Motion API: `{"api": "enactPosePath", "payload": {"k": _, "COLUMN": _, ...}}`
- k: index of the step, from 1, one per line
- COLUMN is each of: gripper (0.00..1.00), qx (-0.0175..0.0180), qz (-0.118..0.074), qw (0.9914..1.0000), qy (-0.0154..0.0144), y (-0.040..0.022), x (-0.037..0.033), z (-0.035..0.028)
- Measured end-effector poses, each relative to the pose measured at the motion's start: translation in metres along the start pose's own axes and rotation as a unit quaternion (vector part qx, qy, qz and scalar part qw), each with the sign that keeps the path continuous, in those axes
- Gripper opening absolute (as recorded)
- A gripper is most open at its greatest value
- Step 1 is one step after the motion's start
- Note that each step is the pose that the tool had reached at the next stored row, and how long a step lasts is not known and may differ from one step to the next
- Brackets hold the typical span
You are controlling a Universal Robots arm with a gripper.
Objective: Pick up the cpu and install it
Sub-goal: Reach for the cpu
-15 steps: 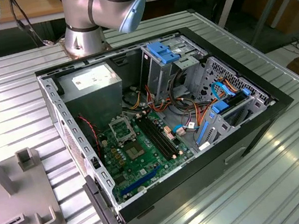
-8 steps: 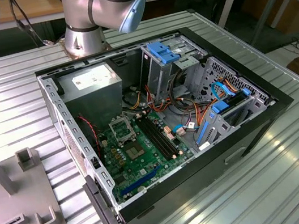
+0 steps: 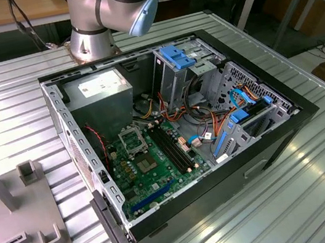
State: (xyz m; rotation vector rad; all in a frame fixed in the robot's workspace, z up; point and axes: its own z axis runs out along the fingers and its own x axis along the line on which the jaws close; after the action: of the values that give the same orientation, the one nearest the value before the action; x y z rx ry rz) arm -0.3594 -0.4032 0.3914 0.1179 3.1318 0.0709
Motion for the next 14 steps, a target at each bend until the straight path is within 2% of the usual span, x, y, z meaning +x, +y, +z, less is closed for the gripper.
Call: {"api": "enactPosePath", "payload": {"k": 14, "gripper": 0.11, "qx": 0.0, "qz": 0.0, "qw": 1.0, "qy": 0.0, "y": -0.0018, "x": 0.0233, "z": -0.0001}}
